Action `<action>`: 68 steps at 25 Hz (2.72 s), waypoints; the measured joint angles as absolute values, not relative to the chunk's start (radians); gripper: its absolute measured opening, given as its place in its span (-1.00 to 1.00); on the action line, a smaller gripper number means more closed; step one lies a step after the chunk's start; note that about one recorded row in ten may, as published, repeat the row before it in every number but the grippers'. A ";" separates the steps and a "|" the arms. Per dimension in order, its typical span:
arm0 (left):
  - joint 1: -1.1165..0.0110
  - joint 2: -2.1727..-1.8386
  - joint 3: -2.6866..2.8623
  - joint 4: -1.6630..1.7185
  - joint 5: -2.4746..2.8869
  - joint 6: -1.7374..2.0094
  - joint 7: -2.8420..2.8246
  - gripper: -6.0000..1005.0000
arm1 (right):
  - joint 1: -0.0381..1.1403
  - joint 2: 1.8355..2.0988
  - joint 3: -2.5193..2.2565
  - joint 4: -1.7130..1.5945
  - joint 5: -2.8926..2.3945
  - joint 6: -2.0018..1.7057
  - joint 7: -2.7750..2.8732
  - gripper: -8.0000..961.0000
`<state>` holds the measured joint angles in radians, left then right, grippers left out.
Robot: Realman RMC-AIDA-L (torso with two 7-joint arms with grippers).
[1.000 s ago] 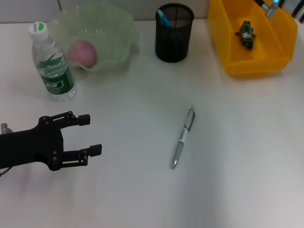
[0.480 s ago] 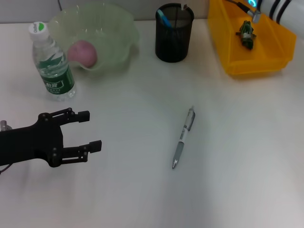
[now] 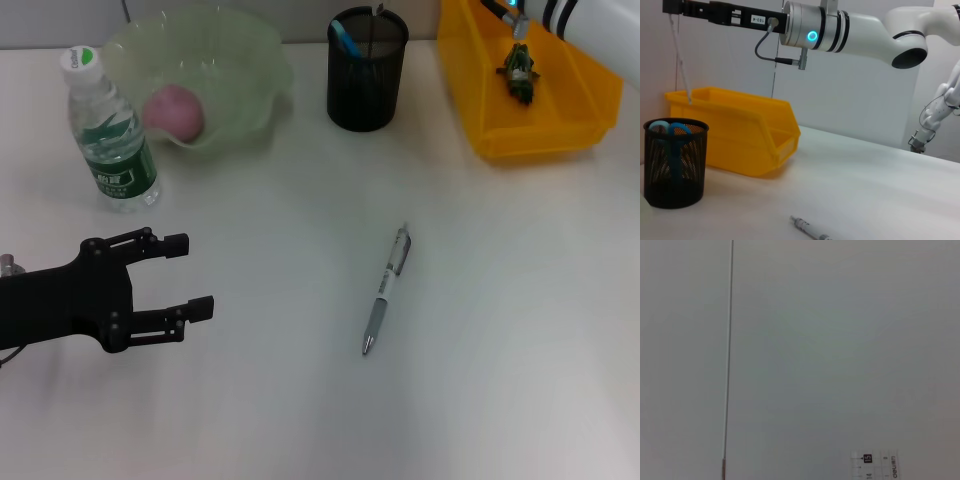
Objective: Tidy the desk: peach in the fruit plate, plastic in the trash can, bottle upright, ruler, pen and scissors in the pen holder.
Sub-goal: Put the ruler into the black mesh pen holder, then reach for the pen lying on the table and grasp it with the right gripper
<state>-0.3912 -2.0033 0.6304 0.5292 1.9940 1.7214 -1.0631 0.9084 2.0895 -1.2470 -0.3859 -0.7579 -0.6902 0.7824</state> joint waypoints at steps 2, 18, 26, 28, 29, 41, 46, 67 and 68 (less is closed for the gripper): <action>-0.390 -2.003 0.630 0.529 1.994 1.723 -1.063 0.66 | 0.915 2.089 -1.247 -0.378 -0.757 -0.687 0.777 0.00; -0.381 -2.002 0.630 0.529 1.994 1.741 -1.063 0.66 | 0.931 2.089 -1.261 -0.370 -0.760 -0.642 0.772 0.04; -0.377 -2.000 0.630 0.529 1.994 1.743 -1.063 0.66 | 0.933 2.089 -1.261 -0.370 -0.761 -0.646 0.771 0.17; -0.376 -2.000 0.629 0.529 1.994 1.743 -1.061 0.66 | 0.927 2.090 -1.261 -0.370 -0.760 -0.661 0.771 0.29; -0.375 -2.000 0.629 0.529 1.994 1.744 -1.060 0.66 | 0.927 2.090 -1.261 -0.370 -0.760 -0.661 0.771 0.29; -0.373 -1.997 0.629 0.529 1.994 1.751 -1.054 0.66 | 0.902 2.091 -1.257 -0.381 -0.754 -0.700 0.779 0.30; -0.373 -1.999 0.629 0.529 1.994 1.755 -1.054 0.66 | 0.860 2.091 -1.249 -0.394 -0.747 -0.801 0.814 0.30; -0.376 -2.010 0.632 0.521 1.994 1.784 -1.028 0.66 | 0.591 2.006 -1.173 -0.833 -1.414 -1.396 1.691 0.30; -0.376 -2.012 0.632 0.521 1.994 1.786 -1.024 0.66 | 0.601 2.003 -1.158 -0.862 -1.488 -1.409 1.763 0.30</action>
<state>-0.3763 -2.0120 0.6320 0.5211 1.9942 1.7860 -1.0244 0.6011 2.0027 -1.1577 -0.8616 -1.4876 -1.4088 1.7628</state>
